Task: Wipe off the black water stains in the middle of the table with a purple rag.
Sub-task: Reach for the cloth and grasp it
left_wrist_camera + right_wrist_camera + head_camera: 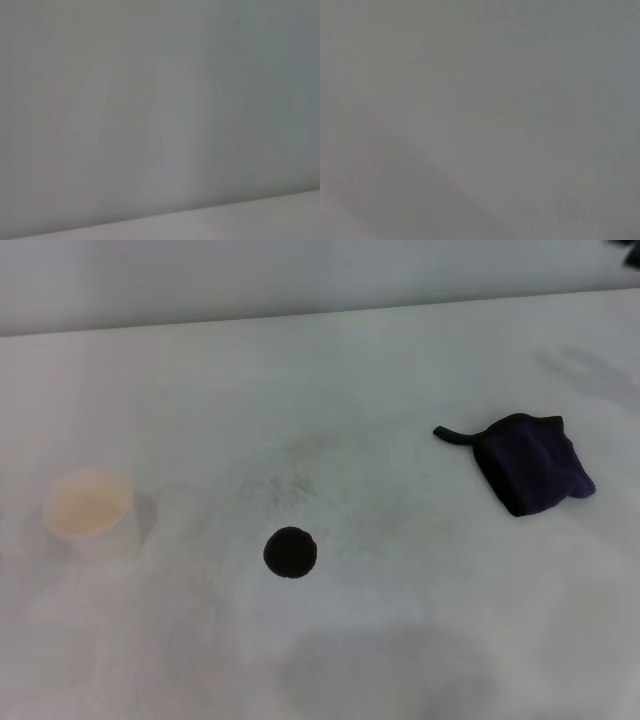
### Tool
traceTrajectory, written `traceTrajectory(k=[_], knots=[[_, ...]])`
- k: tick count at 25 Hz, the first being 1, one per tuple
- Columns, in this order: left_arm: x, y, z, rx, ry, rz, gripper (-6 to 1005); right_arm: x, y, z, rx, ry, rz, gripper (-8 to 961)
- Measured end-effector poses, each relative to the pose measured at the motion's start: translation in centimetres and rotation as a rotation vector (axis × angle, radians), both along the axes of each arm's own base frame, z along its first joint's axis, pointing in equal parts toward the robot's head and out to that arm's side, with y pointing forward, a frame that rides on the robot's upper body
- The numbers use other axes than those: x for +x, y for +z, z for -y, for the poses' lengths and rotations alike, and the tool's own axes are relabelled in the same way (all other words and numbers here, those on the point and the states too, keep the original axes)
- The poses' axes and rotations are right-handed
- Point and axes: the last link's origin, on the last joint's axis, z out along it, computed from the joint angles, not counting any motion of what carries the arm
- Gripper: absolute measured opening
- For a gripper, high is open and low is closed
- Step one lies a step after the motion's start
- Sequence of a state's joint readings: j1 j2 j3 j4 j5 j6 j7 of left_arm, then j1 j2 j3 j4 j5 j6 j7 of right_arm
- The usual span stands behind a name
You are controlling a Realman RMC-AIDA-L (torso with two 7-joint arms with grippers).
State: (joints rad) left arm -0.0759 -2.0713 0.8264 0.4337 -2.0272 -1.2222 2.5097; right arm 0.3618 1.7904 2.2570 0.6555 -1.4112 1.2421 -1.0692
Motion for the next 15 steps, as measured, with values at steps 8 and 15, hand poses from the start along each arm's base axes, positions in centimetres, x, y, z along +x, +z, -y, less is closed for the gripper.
traceTrajectory(k=[8,15], knots=[[0.4,0.2,-0.8,0.008,-0.019,-0.012,885,-4.3,0.9,-1.4,-0.304,-0.065,0.374,773],[0.7,0.3,-1.4,0.011,-0.031,-0.014,886,-6.7,-2.8,-1.8,-0.524,-0.116,0.564,771]])
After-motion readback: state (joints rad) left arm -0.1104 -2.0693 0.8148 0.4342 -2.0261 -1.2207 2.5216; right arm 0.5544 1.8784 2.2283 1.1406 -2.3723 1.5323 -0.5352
